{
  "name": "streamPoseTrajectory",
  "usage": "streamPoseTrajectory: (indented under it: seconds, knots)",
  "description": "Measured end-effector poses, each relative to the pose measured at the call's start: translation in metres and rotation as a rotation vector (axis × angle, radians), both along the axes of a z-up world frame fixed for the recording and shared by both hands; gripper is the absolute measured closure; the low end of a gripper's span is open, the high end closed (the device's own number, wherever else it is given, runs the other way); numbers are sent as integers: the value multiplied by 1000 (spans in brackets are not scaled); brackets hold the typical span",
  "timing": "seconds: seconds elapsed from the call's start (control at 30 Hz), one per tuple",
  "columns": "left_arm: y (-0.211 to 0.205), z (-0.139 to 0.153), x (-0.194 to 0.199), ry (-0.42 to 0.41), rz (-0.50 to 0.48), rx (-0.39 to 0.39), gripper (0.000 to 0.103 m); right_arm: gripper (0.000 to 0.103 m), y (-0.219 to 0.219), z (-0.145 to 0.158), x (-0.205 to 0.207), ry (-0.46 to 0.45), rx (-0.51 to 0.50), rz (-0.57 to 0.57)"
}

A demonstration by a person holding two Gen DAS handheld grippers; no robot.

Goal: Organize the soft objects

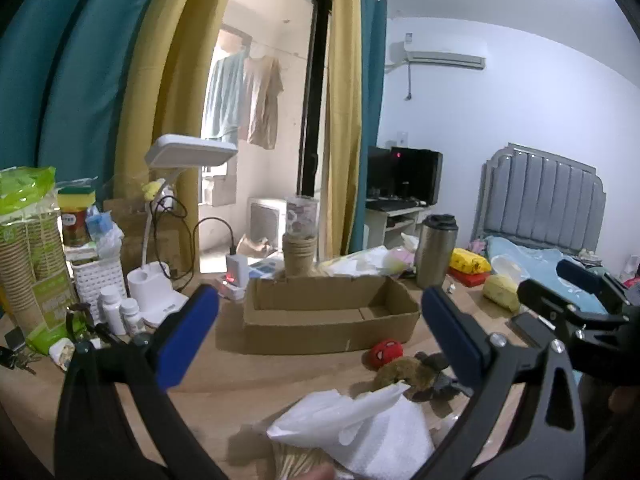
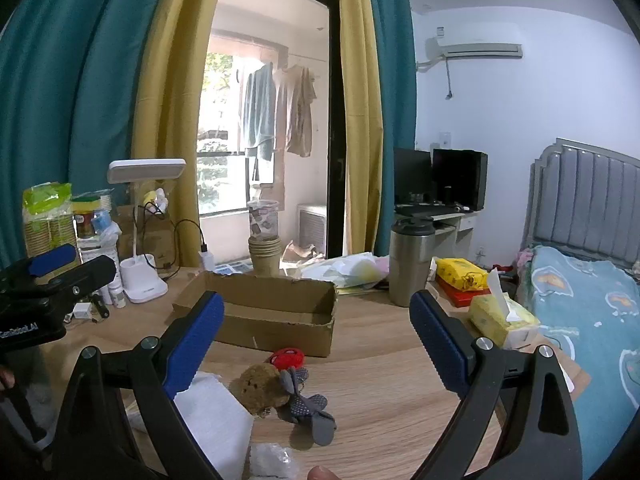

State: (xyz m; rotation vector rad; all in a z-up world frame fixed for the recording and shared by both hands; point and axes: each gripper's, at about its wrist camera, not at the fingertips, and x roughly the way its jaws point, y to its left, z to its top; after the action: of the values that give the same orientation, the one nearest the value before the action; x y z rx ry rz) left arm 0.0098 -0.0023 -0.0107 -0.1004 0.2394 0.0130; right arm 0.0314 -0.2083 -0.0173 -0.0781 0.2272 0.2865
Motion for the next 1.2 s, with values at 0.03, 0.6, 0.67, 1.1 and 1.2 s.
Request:
streamPoseTrajectory:
  seconds: [0.03,0.6,0.67,1.1,1.2]
  knots:
    - [1,0,-2,-1,4,1,1,7,0,0,0,1,0,1]
    - [2,1,-5,-16,-23,-7,1,7,1,1,-2,17,21,17]
    - [2,1,-6,-19,-27,-5,1,7,1,1,-2,19,20,19]
    - [1,-3,-7,-23,-17,-20,1,7,2,1,-3,17,17,41]
    - [1,-3,-8,-24,-16,-19,1,7,3,1,-4,15,12,42]
